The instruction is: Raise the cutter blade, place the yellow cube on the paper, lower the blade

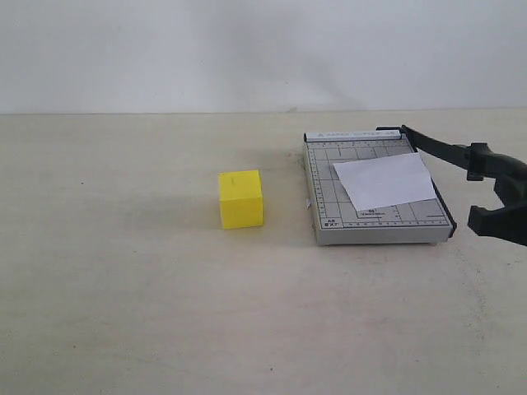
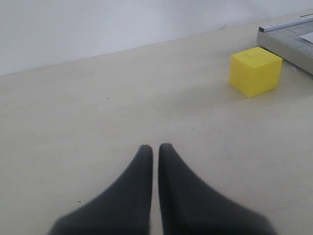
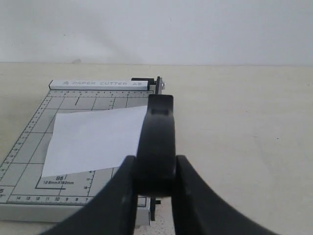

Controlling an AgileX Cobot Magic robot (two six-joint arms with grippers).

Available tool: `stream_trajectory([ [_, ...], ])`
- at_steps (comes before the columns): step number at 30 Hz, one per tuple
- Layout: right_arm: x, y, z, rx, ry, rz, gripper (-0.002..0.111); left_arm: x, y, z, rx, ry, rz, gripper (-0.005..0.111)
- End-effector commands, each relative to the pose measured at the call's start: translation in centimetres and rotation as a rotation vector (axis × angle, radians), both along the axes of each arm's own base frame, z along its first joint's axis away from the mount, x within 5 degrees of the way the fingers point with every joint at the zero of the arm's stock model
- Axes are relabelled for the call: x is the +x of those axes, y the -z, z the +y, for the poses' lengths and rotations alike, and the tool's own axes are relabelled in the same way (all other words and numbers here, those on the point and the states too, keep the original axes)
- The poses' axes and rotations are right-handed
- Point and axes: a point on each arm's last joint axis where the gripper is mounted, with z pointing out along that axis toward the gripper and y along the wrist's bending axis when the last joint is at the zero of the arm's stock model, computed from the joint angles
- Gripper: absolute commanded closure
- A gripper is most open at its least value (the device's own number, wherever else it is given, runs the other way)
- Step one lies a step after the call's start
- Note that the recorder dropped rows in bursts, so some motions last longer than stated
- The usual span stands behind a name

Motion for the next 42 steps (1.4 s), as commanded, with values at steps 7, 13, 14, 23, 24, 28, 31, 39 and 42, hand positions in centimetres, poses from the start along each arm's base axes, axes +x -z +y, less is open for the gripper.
stream_trajectory([
  [7,-0.3,-0.6,-0.1,0.001,0.005,-0.013,0.088,0.0,-0.1,0.0,-0.004,-0.003,-0.008,0.102],
  [13,-0.3,-0.3,-0.1,-0.016,0.000,0.022,0.057,0.0,-0.1,0.0,-0.004,-0.003,-0.008,0.102],
  [14,-0.3,-0.3,-0.1,-0.017,0.001,0.022,0.056,0.0,-0.1,0.0,-0.004,-0.003,-0.008,0.102],
  [23,-3.0,-0.7,-0.4,0.018,0.019,0.212,0.055,0.0,-0.1,0.0,-0.004,-0.003,-0.008,0.102],
  [24,-3.5,-1.1,-0.4,0.020,0.015,0.219,0.055,0.0,-0.1,0.0,-0.004,-0.003,-0.008,0.102],
  [28,-5.5,-2.7,-0.5,0.031,0.002,0.180,0.055,0.0,-0.1,0.0,-0.004,-0.003,-0.008,0.102],
  [31,-6.9,-4.6,-0.7,0.055,0.000,0.052,0.056,0.1,-0.4,0.0,0.002,-0.002,-0.042,0.102],
  [39,-10.8,-8.1,-1.1,0.050,-0.015,-0.265,0.108,0.3,-2.2,-0.4,-0.408,-0.027,-0.155,0.102],
  [42,-11.2,-7.6,-1.1,0.022,-0.027,-0.206,0.108,0.2,-2.3,-0.6,-0.691,-0.048,-0.092,0.102],
])
